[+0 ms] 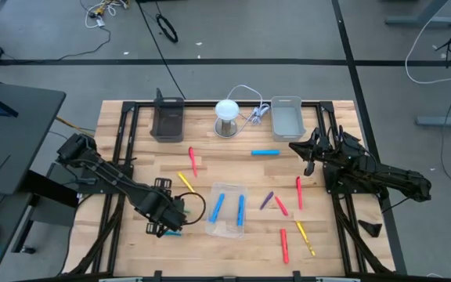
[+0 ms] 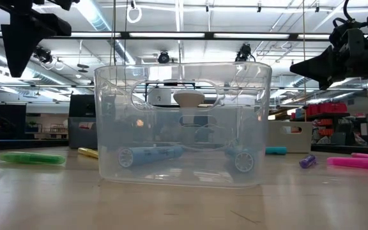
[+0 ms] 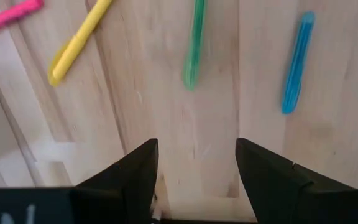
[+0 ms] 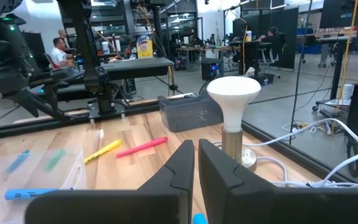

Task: Pick & Place Markers
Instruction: Put the blue pen into the gray bin

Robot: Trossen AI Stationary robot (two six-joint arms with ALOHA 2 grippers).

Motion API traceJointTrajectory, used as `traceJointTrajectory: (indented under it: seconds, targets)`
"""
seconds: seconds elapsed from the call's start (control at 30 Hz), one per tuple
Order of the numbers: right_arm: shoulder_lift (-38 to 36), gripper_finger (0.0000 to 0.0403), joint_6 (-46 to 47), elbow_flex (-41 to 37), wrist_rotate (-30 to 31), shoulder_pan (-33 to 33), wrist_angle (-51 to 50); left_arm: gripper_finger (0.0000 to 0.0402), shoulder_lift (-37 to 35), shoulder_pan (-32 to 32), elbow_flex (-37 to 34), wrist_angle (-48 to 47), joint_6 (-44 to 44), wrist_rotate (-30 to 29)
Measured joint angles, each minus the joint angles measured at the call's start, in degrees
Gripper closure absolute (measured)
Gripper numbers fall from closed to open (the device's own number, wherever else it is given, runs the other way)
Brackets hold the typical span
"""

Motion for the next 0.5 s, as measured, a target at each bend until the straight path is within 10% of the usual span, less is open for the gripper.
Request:
traceJointTrajectory:
  seconds: [0.5]
  targets:
    - [0.0,0.0374,0.01,0.0,-0.02,0.0,0.0,0.0179,2.43,-2.13,0.02,7.9,-3.5,3.1]
